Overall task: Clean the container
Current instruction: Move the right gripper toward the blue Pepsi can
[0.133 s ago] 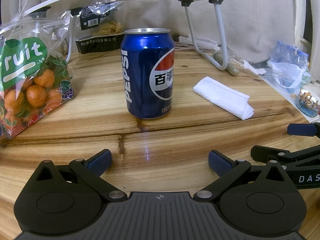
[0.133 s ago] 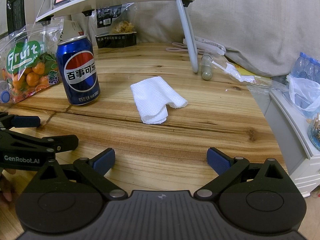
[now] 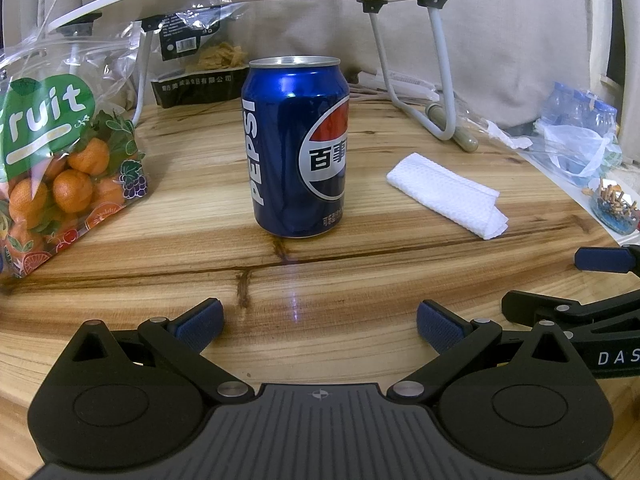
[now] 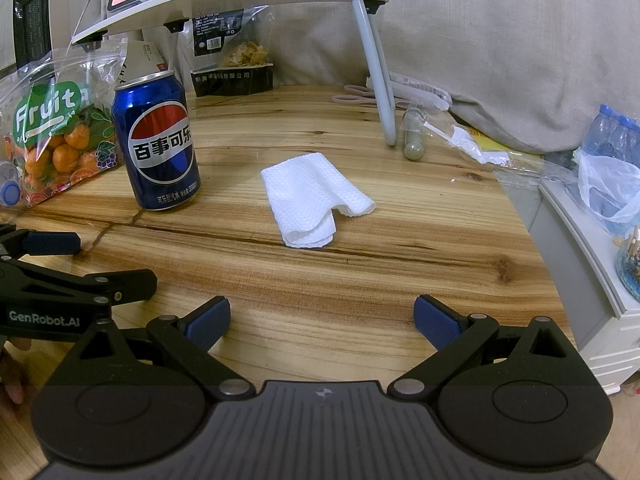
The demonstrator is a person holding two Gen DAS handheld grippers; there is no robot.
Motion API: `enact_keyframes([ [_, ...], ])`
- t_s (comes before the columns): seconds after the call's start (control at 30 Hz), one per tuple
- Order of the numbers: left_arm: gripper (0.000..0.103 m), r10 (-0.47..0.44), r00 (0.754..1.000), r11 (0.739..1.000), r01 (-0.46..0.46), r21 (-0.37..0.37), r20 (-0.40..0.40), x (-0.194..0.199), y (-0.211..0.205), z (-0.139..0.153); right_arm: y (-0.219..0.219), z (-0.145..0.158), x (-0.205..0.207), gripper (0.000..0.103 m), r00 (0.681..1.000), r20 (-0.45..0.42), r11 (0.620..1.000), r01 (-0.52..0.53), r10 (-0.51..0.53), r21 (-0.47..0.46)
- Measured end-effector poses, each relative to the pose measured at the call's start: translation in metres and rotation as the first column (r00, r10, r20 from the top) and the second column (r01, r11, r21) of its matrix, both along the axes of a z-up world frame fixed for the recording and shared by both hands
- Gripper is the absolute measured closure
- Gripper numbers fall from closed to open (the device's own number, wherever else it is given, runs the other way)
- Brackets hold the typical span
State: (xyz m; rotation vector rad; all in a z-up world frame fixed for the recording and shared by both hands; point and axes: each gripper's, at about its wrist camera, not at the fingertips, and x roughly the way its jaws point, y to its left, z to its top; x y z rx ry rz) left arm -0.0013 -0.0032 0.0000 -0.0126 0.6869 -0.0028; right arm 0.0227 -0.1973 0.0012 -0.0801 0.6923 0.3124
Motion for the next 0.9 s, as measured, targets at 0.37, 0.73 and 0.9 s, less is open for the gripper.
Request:
enact_keyframes([
  [0.37,0.0,0.0,1.0,1.0,0.0,-0.002,0.0,-0.001,-0.001,0.0,-0.011,-0.001,-0.002,0.0,0.999,0.011,0.999,-0.044,0.044,-0.008],
  [0.73,0.0,0.0,1.0,1.0,0.0,-0.004,-0.002,0.001,0.002,0.0,0.018,0.055,0.001,0.01,0.895,0.3,0.931,-0.361,0.33,0.053],
  [0.9,0.0,0.0,1.0,1.0,0.0,-0.001,-0.001,0.0,0.0,-0.001,0.057,0.053,0.032,0.01,0.823,0.332,0.864,-0.502,0.46,0.048],
])
